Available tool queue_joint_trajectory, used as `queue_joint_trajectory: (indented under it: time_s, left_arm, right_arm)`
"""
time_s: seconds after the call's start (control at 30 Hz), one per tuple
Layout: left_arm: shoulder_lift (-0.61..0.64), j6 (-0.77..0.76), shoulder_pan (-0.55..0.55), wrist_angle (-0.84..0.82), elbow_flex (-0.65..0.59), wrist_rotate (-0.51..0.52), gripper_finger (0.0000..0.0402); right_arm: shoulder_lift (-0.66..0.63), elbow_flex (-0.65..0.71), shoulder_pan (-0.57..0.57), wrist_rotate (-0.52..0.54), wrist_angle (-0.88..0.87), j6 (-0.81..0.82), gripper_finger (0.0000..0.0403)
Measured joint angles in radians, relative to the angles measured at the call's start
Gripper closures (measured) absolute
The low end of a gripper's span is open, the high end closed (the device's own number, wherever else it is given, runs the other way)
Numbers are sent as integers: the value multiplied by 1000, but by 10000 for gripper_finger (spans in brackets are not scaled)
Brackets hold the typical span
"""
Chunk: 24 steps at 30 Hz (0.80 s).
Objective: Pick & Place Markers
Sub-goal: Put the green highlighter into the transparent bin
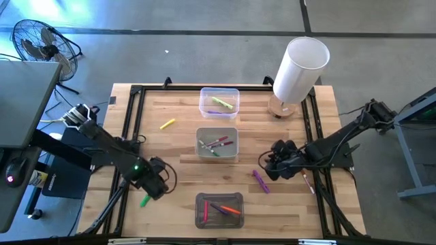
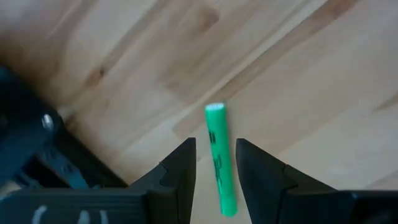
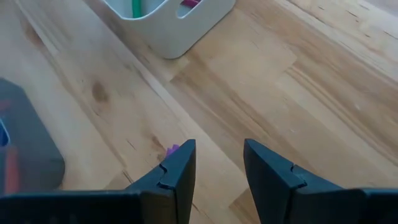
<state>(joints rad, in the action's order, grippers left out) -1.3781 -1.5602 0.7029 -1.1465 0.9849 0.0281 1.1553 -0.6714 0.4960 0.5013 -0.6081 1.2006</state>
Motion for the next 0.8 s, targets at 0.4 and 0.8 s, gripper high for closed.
queue_joint_trajectory:
  time_s: [0.4,0.8]
  left_arm:
    - [-144,-169,87,68,0,-54,292]
    - [-230,-129,83,214,-36,-80,292]
  right_arm:
    - [0,0,11,-1,31,-60,279]
    - [0,0,11,-3,63,-96,279]
